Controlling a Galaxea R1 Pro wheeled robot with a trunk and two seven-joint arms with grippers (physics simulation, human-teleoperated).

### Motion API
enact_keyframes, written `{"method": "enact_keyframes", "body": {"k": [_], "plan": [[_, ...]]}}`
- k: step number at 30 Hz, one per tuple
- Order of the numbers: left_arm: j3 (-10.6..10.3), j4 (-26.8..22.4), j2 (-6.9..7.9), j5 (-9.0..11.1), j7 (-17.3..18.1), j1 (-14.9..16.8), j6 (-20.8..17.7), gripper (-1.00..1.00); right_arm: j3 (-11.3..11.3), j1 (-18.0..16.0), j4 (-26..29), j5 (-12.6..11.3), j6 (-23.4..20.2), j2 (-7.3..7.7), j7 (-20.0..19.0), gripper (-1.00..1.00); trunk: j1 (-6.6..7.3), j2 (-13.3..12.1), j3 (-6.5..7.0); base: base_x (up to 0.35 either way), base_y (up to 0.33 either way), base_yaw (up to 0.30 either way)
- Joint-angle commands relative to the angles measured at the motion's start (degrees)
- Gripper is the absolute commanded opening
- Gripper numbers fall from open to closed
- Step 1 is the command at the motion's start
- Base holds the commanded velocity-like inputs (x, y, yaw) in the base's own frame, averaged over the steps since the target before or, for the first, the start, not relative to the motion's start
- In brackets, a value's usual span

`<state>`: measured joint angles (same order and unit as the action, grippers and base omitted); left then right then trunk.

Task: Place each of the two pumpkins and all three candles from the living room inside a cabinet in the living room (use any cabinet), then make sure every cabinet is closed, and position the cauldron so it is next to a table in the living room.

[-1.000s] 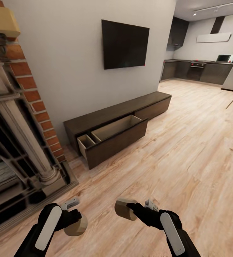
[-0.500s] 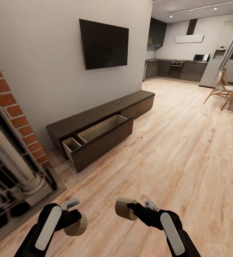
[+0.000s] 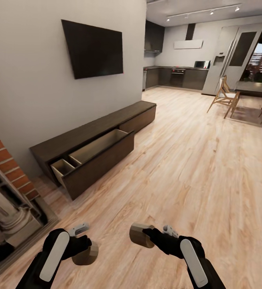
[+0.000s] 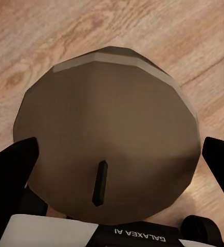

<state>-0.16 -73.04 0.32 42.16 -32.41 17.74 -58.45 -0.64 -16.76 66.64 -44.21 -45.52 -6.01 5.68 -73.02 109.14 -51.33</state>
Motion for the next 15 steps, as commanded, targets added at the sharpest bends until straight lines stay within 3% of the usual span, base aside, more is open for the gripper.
{"method": "enact_keyframes", "body": {"k": [1,15], "plan": [[0.0,-0.1,0.03,0.7,-0.6,0.0,-0.1,-1.00,-0.1,0.0,0.1,-1.0,-0.2,-0.05,0.6,-1.00,0.01,0.0,-0.05,0.000,0.000,-0.277],[0.0,-0.1,0.03,0.7,-0.6,0.0,-0.1,-1.00,-0.1,0.0,0.1,-1.0,-0.1,-0.09,0.6,-1.00,0.01,0.0,-0.05,0.000,0.000,-0.278]]}}
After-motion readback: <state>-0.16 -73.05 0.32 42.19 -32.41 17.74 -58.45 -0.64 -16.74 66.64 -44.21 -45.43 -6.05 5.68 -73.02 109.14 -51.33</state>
